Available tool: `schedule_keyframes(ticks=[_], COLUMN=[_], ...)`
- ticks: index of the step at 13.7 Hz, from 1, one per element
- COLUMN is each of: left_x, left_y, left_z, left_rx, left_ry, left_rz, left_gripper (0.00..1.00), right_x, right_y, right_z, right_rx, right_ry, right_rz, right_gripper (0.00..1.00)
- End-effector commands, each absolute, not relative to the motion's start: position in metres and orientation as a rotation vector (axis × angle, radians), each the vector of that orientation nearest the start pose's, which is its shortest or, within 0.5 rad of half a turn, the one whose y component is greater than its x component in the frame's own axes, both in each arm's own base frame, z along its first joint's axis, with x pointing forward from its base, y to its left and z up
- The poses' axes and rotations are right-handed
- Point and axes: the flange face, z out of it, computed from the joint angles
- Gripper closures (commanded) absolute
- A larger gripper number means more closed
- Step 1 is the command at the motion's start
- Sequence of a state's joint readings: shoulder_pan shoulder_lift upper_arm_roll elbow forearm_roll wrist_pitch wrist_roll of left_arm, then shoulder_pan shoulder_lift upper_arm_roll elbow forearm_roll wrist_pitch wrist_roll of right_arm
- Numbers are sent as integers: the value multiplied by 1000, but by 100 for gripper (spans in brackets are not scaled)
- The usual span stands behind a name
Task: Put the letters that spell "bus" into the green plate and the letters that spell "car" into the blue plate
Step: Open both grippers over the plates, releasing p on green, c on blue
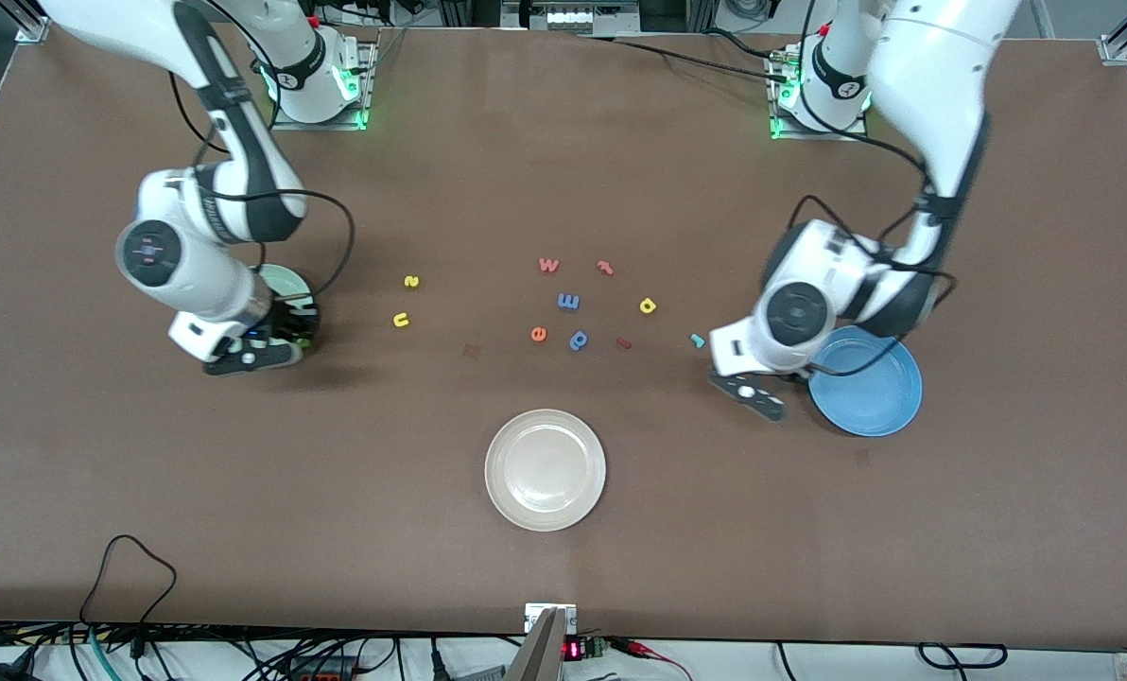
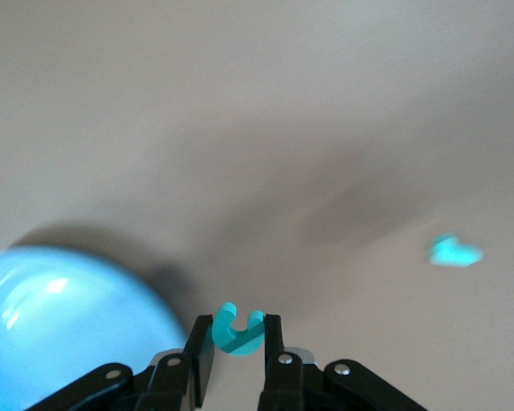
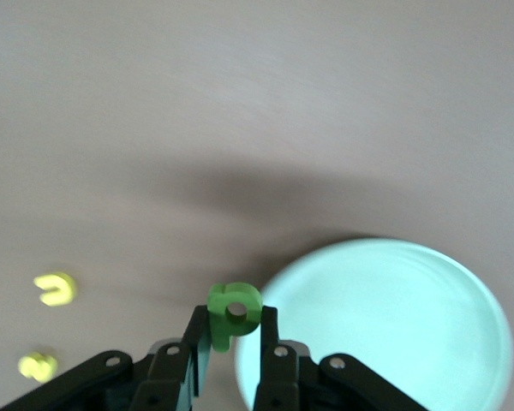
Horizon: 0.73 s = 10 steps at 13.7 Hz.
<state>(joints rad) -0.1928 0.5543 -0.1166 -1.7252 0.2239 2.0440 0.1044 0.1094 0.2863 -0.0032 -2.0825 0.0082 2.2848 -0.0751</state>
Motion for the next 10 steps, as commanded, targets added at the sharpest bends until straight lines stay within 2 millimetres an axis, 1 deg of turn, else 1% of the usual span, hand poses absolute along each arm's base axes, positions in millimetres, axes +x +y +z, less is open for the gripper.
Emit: schedule_keyframes(ticks=[1,2,3,4,5,6,7,8,9,10], left_x=[626,624,624,625,624,621,616,617,618,620], left_y=[-100,-93,-83,-64,-53,-51,-51,-51,-54,-55], left_z=[234,221,212,205,193,183,176,180,190,203], left_rx=[-2906,-2920,-2928,-2945,-2954,-2957,-2960,-2959,-2959,-2958], left_ry=[636,590,558,504,481,479,480,481,501,509], left_rz=[405,435,459,472,495,507,512,507,492,471], left_gripper=[84,82,81,81,81,80,61,37,22,23], right_x=[559,556,555,555,555,555,556,557,560,560], right_y=[9,-4,-8,-12,-16,-18,-18,-15,-3,18], right_z=[269,259,249,245,245,248,252,260,271,276], right_rx=[-3116,-3121,-3129,-3130,-3130,-3132,-3133,-3136,-3140,-3137], right_ry=[-235,-221,-229,-214,-204,-202,-204,-199,-207,-203], right_rz=[206,238,262,267,265,255,246,229,195,179], right_gripper=[98,94,62,25,13,0,0,0,0,0])
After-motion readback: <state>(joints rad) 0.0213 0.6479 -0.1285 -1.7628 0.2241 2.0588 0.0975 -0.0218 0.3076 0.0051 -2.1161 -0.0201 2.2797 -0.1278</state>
